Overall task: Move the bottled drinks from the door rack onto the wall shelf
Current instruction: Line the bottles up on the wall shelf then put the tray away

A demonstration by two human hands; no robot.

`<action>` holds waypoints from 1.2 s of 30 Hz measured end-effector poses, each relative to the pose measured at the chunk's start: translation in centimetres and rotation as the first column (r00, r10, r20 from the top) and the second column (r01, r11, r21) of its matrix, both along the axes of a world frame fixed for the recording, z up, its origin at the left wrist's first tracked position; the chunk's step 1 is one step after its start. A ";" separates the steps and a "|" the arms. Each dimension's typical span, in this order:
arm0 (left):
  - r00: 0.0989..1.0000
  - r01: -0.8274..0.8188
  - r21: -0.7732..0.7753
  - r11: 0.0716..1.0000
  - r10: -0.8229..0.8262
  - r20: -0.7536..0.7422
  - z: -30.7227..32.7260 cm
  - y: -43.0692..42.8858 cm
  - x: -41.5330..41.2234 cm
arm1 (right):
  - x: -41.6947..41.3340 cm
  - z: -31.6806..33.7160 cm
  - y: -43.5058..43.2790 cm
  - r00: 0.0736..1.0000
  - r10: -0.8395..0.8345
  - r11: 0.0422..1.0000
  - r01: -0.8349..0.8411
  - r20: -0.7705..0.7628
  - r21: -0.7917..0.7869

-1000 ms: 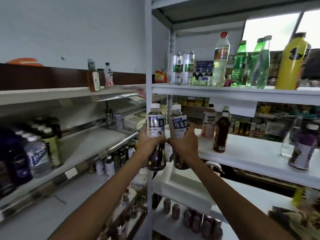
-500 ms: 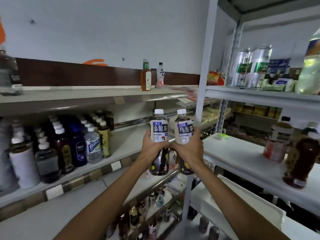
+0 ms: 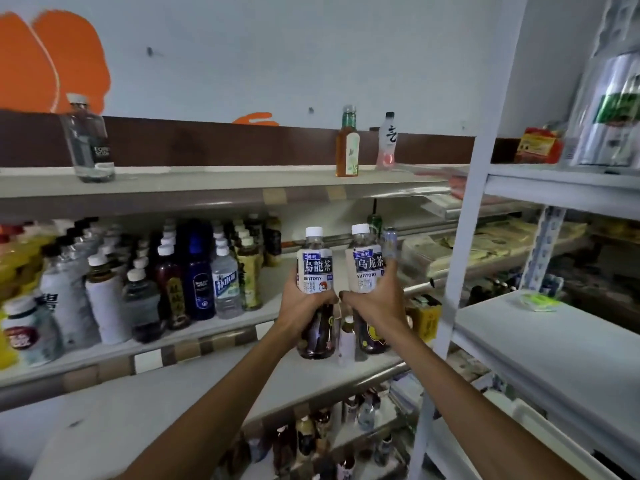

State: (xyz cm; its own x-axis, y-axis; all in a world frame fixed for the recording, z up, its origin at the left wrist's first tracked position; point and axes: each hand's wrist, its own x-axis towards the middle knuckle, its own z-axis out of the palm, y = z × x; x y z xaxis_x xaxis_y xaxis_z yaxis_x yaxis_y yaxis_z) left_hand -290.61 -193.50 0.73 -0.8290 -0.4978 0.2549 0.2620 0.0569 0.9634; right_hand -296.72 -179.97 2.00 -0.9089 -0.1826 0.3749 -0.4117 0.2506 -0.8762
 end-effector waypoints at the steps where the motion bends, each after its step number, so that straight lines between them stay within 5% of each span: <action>1: 1.000 -0.013 -0.003 1.000 0.013 -0.003 -0.1 -0.3 -0.2 | -0.5 -0.2 -0.4 1.000 0.029 0.999 -0.029 0.004 0.014; 8: 0.993 -0.116 -0.061 0.991 0.115 -0.011 -1.0 -3.2 -2.9 | -3.7 -1.0 -3.5 0.979 0.203 0.975 -0.204 0.016 0.090; 20: 0.953 -0.297 -0.078 0.952 0.300 0.037 -3.4 -9.8 -12.1 | -13.1 -1.6 -10.1 0.971 0.239 0.967 -0.239 0.007 0.087; 36: 0.835 -0.434 -0.457 0.776 0.537 0.119 -7.3 -16.0 -22.6 | -26.1 -3.4 -18.6 0.968 0.246 0.962 -0.249 0.040 0.109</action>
State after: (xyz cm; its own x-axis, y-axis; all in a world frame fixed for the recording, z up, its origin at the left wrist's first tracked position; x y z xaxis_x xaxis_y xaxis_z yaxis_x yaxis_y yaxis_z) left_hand -313.25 -209.55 -6.52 -0.5620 -0.7477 0.3537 -0.1315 0.5030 0.8542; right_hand -322.84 -198.57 -1.42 -0.8392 -0.4426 0.3160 -0.4507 0.2408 -0.8596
